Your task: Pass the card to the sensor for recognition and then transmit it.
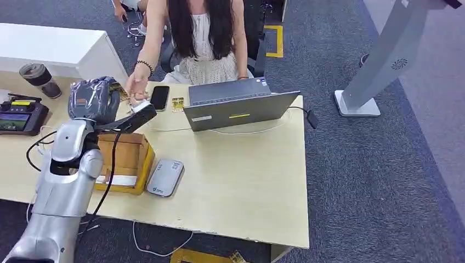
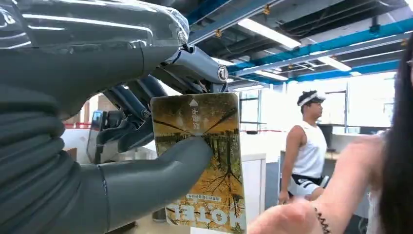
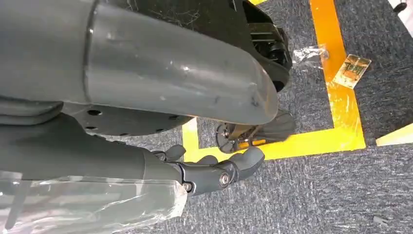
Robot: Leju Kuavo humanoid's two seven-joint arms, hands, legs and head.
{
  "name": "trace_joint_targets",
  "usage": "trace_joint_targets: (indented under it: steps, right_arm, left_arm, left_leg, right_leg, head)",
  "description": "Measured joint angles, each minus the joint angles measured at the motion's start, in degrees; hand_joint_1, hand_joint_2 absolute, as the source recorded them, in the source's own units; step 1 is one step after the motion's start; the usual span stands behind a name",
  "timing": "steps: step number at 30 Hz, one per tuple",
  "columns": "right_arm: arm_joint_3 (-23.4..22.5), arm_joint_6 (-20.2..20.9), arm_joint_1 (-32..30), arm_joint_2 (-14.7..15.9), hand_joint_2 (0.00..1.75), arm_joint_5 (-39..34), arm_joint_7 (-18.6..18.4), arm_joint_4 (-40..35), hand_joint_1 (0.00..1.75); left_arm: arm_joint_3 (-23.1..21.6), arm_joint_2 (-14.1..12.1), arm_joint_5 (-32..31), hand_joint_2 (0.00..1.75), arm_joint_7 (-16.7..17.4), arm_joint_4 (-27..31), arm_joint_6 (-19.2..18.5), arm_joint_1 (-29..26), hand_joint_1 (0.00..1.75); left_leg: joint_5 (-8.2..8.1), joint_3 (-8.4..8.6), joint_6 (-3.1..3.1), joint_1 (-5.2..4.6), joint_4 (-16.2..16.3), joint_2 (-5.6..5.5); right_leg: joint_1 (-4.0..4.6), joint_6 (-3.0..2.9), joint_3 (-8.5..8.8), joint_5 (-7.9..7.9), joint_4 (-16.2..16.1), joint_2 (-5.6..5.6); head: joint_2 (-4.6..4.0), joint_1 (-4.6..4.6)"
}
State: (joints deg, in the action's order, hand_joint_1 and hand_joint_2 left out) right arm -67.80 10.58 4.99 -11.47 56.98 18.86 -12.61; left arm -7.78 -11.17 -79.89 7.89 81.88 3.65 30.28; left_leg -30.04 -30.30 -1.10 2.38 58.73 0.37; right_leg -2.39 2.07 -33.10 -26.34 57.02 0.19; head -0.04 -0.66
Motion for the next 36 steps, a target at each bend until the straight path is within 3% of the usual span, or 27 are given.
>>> trace_joint_targets:
  steps: [10, 11, 12, 22, 27, 31, 34, 36]
  right_arm:
    - [1.7, 0.0, 0.4, -0.5, 0.0, 2.0, -1.7, 0.4, 0.0]
    - [1.8, 0.0, 0.4, -0.5, 0.0, 2.1, -1.7, 0.4, 0.0]
    - [1.9, 0.0, 0.4, -0.5, 0.0, 2.3, -1.9, 0.4, 0.0]
    - [2.3, 0.0, 0.3, -0.6, 0.0, 3.0, -2.0, 0.4, 0.0]
    - [2.4, 0.0, 0.2, -0.6, 0.0, 2.8, -2.0, 0.4, 0.0]
    - [2.3, 0.0, 0.0, -0.6, 0.0, 0.8, -1.4, 0.4, 0.0]
    - [1.6, 0.0, -0.1, -0.6, 0.0, -1.2, -0.1, 0.4, 0.0]
    - [0.8, 0.0, -0.3, -0.6, 0.0, -2.7, 0.6, 0.4, 0.0]
  left_arm:
    - [-0.3, -1.4, -2.3, 1.75, 1.3, -11.6, 1.9, 9.8, 1.75]
    - [-0.3, -1.5, -2.3, 1.75, 1.4, -12.8, 2.4, 10.3, 1.55]
    - [-0.3, -1.6, -2.3, 1.75, 1.6, -13.6, 2.9, 10.5, 0.0]
    - [-0.3, -2.8, -1.9, 1.75, 1.1, -18.2, 8.6, 9.6, 0.0]
    - [-0.2, -3.0, 1.2, 1.75, -2.1, -17.1, 10.1, 6.9, 0.0]
    - [0.9, -2.7, 10.4, 1.75, -8.1, -8.3, 13.2, -2.1, 0.0]
    - [3.1, -2.2, 23.2, 1.75, -15.0, 1.3, 13.6, -12.6, 0.0]
    - [5.8, -1.5, 33.9, 1.75, -21.0, 6.5, 11.1, -19.8, 0.0]
  left_leg:
    - [0.03, -0.01, -0.01, 0.0, 0.0, 0.0]
    - [0.03, -0.02, -0.01, 0.0, 0.0, 0.0]
    - [0.03, -0.02, -0.02, 0.0, 0.0, 0.01]
    - [0.02, -0.07, -0.01, 0.0, 0.0, 0.0]
    - [0.02, -0.08, -0.01, 0.0, 0.0, 0.0]
    - [-0.02, -0.08, -0.01, 0.0, 0.0, 0.09]
    - [-0.23, -0.03, 0.03, -0.01, 0.0, 0.29]
    - [-0.29, 0.0, 0.05, -0.01, 0.0, 0.38]
  right_leg:
    - [0.0, -0.01, -0.02, 0.04, 0.0, 0.0]
    - [0.0, -0.01, -0.02, 0.04, 0.0, 0.0]
    - [0.0, -0.01, -0.02, 0.04, 0.0, 0.03]
    - [0.0, -0.01, -0.03, 0.03, 0.0, 0.01]
    - [-0.01, -0.01, -0.02, 0.03, 0.0, 0.01]
    - [-0.02, 0.03, -0.03, -0.03, 0.0, 0.09]
    - [-0.02, -0.04, -0.02, -0.13, 0.0, 0.23]
    - [-0.02, -0.04, -0.04, -0.18, 0.0, 0.31]
  head:
    - [0.0, 0.0]
    - [0.0, 0.02]
    - [0.0, 0.0]
    - [0.0, 0.0]
    - [0.0, 0.02]
    - [0.0, 0.0]
    - [0.0, 0.0]
    - [0.0, 0.02]
